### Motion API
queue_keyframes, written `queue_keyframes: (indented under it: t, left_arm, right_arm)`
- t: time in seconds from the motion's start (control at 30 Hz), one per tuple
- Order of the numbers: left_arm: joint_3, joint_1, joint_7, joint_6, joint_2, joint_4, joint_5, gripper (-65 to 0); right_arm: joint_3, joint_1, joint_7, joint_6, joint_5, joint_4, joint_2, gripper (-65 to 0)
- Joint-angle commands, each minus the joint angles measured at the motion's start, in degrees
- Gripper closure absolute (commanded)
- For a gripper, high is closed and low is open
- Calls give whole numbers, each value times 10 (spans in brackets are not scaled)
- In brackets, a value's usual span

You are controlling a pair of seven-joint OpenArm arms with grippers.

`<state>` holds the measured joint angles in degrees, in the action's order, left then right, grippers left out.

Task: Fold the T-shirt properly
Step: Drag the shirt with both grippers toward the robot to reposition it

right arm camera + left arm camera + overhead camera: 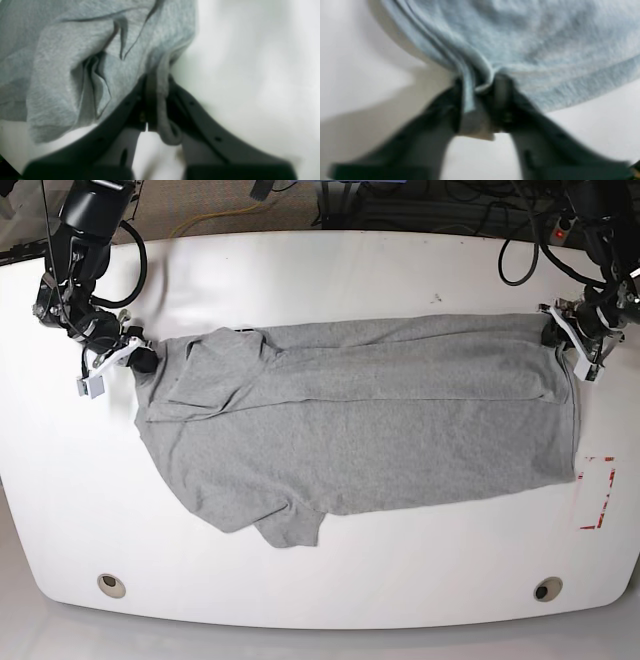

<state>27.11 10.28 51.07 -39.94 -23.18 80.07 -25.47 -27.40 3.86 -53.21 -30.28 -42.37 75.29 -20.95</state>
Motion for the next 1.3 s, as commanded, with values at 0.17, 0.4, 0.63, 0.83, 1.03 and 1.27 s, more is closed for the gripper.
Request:
queue_keyframes:
  t: [0.17,0.4,0.63,0.83,1.03,1.27]
  left_arm:
    - [3,29,15,-1,-9,43,55,-8]
    - [3,96,15,-1,-25,107,55,-10]
    - [4,135,15,-1,-25,125,57,-11]
    - [-1,139,15,-1,-38,124,56,-161]
    - [4,136,15,-1,-38,140,54,-472]
    - [63,136,15,-1,-38,231,17,-512]
  right_arm:
    - [-13,56,-13,0,-12,95,-4,0]
    - [-94,146,-63,-4,-12,190,39,0]
    - [-128,235,-73,-4,-11,255,60,0]
    - [-128,259,-73,-3,-10,253,60,-41]
    - [-130,264,-73,-3,-12,258,60,-268]
    - [-155,238,-78,1,-8,330,57,-369]
